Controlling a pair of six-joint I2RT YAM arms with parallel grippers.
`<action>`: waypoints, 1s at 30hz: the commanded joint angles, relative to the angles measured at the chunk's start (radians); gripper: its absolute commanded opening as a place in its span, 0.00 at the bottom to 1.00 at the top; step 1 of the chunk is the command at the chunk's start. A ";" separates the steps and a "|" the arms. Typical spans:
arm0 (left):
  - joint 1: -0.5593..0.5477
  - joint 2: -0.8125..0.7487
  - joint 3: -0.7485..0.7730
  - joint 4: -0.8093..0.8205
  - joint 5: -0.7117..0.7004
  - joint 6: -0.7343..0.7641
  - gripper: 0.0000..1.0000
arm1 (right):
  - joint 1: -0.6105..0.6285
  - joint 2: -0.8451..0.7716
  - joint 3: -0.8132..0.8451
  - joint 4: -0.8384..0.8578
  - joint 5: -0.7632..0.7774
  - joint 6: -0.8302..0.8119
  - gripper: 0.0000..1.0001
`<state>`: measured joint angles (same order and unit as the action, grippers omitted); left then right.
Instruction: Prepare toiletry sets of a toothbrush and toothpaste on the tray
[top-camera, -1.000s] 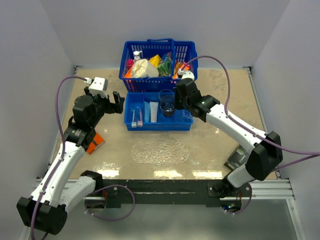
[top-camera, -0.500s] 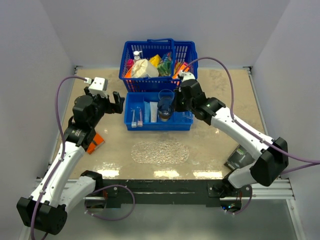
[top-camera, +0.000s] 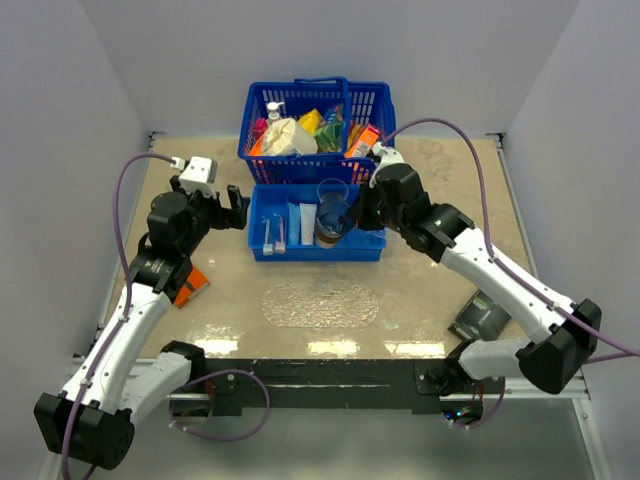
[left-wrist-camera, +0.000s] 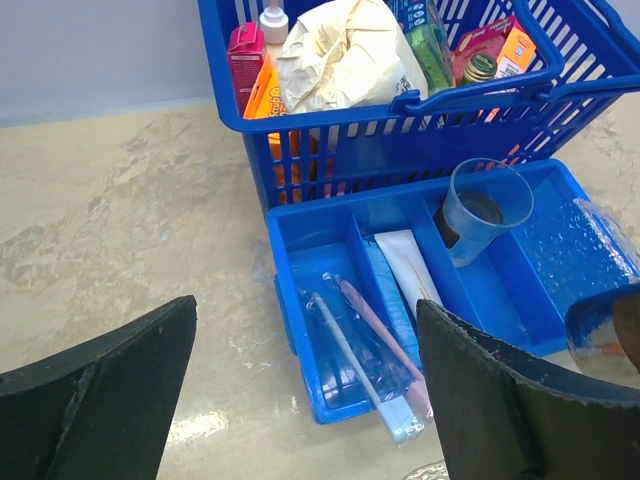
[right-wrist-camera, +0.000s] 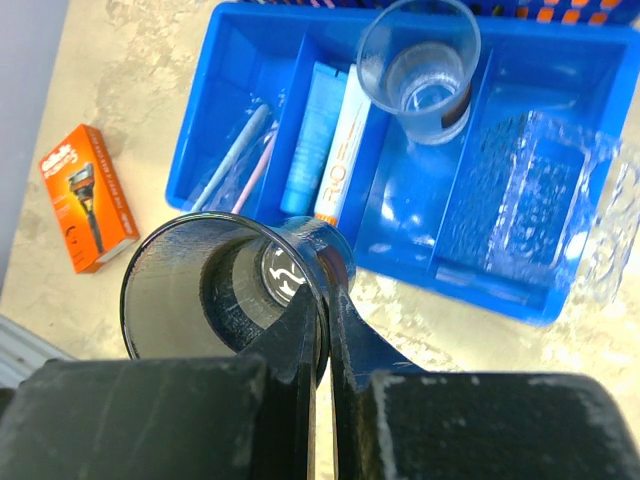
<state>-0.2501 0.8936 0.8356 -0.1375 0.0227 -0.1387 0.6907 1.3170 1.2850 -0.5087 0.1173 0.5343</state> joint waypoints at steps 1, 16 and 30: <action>-0.005 0.002 -0.003 0.035 0.008 -0.013 0.95 | 0.035 -0.079 -0.041 0.059 0.030 0.111 0.00; -0.003 -0.002 -0.012 0.044 0.040 -0.013 0.95 | 0.242 -0.042 -0.088 -0.025 0.162 0.239 0.00; -0.008 0.004 -0.012 0.050 0.056 -0.019 0.95 | 0.424 0.062 -0.092 -0.014 0.255 0.400 0.00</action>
<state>-0.2501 0.9012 0.8223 -0.1356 0.0612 -0.1429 1.0790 1.3708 1.1564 -0.6048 0.3038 0.8421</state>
